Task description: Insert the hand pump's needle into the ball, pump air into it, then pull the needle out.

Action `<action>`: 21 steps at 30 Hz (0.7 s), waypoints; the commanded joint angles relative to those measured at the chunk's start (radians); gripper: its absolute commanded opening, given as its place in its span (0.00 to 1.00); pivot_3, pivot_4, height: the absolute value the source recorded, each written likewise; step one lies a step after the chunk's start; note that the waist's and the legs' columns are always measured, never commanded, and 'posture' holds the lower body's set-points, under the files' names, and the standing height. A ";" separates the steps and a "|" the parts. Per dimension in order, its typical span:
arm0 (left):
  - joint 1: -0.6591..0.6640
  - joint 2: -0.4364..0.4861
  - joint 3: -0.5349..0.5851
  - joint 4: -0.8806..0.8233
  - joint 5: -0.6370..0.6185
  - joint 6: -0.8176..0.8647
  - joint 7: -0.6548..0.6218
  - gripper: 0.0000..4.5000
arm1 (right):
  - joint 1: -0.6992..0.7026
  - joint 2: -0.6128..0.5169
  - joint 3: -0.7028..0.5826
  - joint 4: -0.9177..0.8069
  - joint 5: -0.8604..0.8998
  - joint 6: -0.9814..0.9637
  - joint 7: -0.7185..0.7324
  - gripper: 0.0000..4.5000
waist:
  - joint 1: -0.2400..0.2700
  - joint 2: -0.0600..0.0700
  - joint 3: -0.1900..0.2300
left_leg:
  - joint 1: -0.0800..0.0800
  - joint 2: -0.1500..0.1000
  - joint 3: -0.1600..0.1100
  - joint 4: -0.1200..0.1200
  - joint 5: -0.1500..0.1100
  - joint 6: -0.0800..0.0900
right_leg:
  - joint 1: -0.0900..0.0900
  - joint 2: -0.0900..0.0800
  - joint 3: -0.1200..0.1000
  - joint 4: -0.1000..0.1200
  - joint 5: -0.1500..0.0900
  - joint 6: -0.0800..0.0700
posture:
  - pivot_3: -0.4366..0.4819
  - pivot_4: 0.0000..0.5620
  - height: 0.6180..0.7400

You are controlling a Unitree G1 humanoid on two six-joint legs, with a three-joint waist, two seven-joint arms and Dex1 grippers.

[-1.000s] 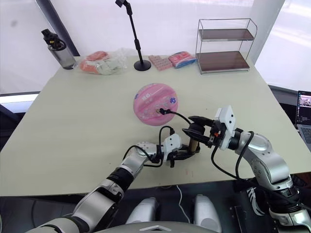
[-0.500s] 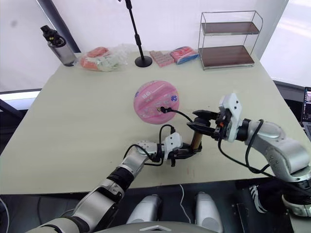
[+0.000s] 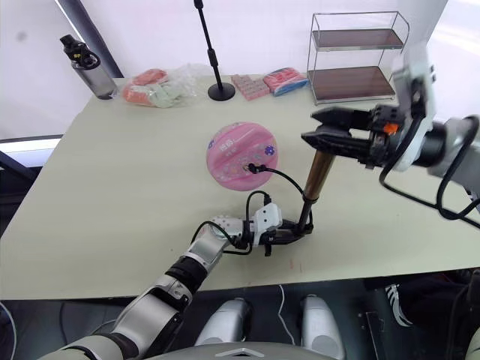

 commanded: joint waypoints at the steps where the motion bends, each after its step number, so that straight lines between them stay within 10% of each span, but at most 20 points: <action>1: 0.057 0.038 -0.031 0.091 0.060 0.055 0.003 0.24 | -0.095 -0.030 -0.119 0.022 0.068 -0.023 -0.044 0.45 | 0.000 0.001 0.001 | -0.001 -0.001 0.000 0.000 0.000 0.000 | -0.001 -0.001 0.000 0.000 0.001 -0.002 | 0.48 0.27 0.93; 21: 0.060 0.042 -0.033 0.083 0.066 0.051 0.004 0.24 | 0.322 0.102 0.212 -0.019 -0.392 -0.314 0.105 0.45 | -0.007 -0.006 -0.008 | 0.007 0.001 0.002 0.002 -0.001 0.001 | 0.006 0.000 0.000 0.001 0.000 0.002 | 0.48 0.27 0.93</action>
